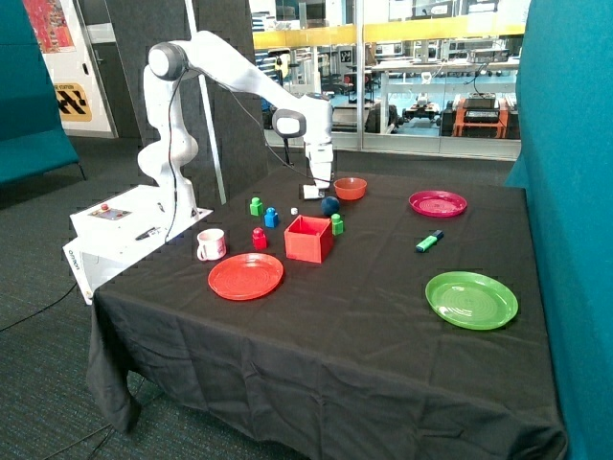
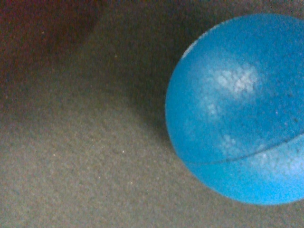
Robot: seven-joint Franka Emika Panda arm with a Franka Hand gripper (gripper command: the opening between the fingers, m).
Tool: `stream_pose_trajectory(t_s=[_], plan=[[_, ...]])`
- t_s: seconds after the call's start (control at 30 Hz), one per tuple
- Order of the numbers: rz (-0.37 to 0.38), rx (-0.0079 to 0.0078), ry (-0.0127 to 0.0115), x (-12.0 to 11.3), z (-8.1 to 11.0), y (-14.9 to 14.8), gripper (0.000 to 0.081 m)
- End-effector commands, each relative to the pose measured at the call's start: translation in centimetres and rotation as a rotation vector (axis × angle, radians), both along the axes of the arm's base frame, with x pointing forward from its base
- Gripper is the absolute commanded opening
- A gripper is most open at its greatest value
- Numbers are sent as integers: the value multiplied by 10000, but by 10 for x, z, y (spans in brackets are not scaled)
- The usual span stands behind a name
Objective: Put the ball in the red pot
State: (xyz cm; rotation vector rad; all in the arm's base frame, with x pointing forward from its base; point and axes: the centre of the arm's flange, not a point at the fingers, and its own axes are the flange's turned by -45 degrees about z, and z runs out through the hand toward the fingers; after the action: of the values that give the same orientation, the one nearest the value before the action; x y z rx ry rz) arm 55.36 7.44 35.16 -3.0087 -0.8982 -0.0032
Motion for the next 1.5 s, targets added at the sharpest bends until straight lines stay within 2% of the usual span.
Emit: stream_pose_trajectory(t_s=[0.0, 1.0, 1.47], plan=[[-73, -22, 15, 3, -5, 4, 790], [-329, -22, 15, 26, -14, 10, 784], [-340, -22, 15, 21, -23, 16, 778]])
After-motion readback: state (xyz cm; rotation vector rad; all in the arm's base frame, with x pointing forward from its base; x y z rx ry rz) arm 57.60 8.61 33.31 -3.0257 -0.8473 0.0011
